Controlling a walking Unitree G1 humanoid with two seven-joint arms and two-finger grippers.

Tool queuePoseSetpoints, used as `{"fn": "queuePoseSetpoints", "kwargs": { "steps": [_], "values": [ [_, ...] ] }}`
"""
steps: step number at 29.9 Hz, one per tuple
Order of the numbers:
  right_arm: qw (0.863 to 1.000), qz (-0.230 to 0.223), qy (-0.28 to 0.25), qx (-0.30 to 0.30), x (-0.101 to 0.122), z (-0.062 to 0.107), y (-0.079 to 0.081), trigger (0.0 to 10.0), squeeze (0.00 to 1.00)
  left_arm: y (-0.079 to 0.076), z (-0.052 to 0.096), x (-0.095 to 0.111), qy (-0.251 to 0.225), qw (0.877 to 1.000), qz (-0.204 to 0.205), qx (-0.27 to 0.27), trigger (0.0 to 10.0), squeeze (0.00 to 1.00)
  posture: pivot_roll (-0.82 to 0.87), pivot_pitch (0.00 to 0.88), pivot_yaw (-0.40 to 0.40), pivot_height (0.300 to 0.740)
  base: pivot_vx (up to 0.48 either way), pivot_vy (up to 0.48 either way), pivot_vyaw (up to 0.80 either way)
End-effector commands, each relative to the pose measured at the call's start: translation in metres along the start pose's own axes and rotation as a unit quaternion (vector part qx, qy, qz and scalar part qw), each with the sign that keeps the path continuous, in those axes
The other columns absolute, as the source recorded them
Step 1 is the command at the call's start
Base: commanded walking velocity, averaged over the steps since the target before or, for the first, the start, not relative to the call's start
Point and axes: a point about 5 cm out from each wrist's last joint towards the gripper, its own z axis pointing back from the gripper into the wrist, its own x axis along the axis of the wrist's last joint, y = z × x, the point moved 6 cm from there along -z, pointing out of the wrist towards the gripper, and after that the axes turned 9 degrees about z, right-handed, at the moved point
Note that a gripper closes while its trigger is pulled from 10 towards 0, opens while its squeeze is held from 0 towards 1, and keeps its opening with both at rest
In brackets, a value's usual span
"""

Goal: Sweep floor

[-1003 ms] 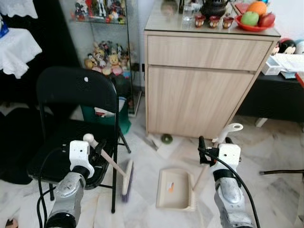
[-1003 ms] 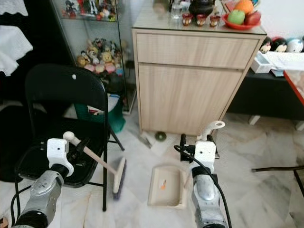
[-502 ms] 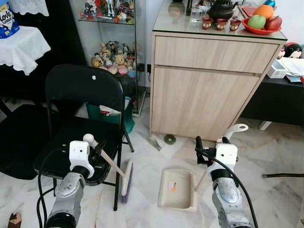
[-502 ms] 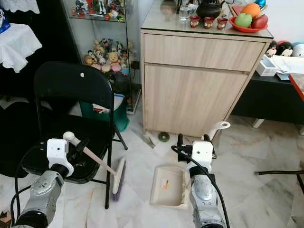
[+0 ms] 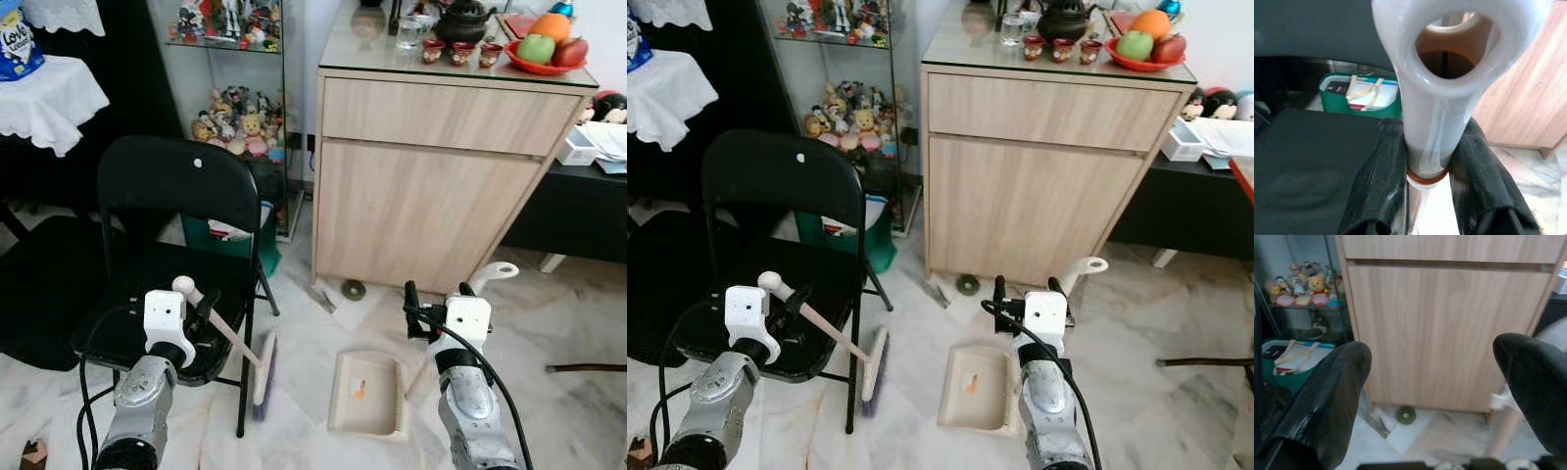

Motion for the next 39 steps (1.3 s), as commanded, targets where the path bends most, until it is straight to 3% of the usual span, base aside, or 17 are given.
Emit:
{"fn": "queuePoseSetpoints", "kwargs": {
  "steps": [1, 11, 23, 30, 31, 32, 33, 39],
  "values": [
    [1.0, -0.001, 0.003, 0.0, -0.002, 0.0, 0.0, 10.0, 0.0, 0.001, -0.001, 0.004, -0.005, 1.0, -0.005, -0.001, 10.0, 0.0, -0.07, 0.082, -0.008, 0.74, 0.296, 0.0, 0.0],
    [1.0, -0.001, -0.001, 0.0, 0.001, -0.001, 0.0, 10.0, 0.0, 0.001, -0.001, 0.004, -0.006, 1.0, -0.005, -0.002, 10.0, 0.0, -0.07, 0.084, -0.006, 0.74, 0.303, 0.0, 0.0],
    [1.0, 0.0, -0.004, 0.0, 0.003, -0.001, 0.0, 10.0, 0.0, 0.004, 0.0, 0.005, -0.007, 1.0, -0.006, 0.004, 10.0, 0.0, -0.07, 0.084, -0.006, 0.74, 0.0, 0.0, 0.0],
    [0.999, 0.013, -0.041, -0.018, 0.024, -0.006, -0.01, 10.0, 0.0, 0.004, -0.001, 0.004, -0.005, 1.0, -0.005, 0.006, 10.0, 0.0, -0.07, 0.083, -0.006, 0.74, 0.0, 0.0, 0.0],
    [0.998, 0.024, -0.055, -0.025, 0.032, -0.007, -0.014, 10.0, 0.71, 0.004, 0.0, 0.003, -0.004, 1.0, -0.005, 0.006, 10.0, 0.0, -0.07, 0.08, -0.008, 0.74, 0.0, 0.0, 0.0],
    [0.997, 0.031, -0.062, -0.03, 0.036, -0.007, -0.016, 10.0, 0.71, 0.004, 0.0, 0.003, -0.003, 1.0, -0.005, 0.006, 10.0, 0.0, -0.07, 0.08, -0.008, 0.74, 0.0, 0.0, 0.0],
    [0.996, 0.032, -0.07, -0.036, 0.041, -0.008, -0.019, 10.0, 1.0, 0.004, 0.0, 0.003, -0.003, 1.0, -0.005, 0.006, 10.0, 0.0, -0.07, 0.079, -0.008, 0.74, 0.0, 0.0, 0.0],
    [0.99, 0.047, -0.097, -0.092, 0.062, -0.005, -0.041, 10.0, 1.0, 0.004, 0.0, 0.001, -0.001, 1.0, -0.005, 0.006, 10.0, 0.0, -0.07, 0.076, -0.01, 0.74, 0.0, 0.0, 0.0]
  ]
}}
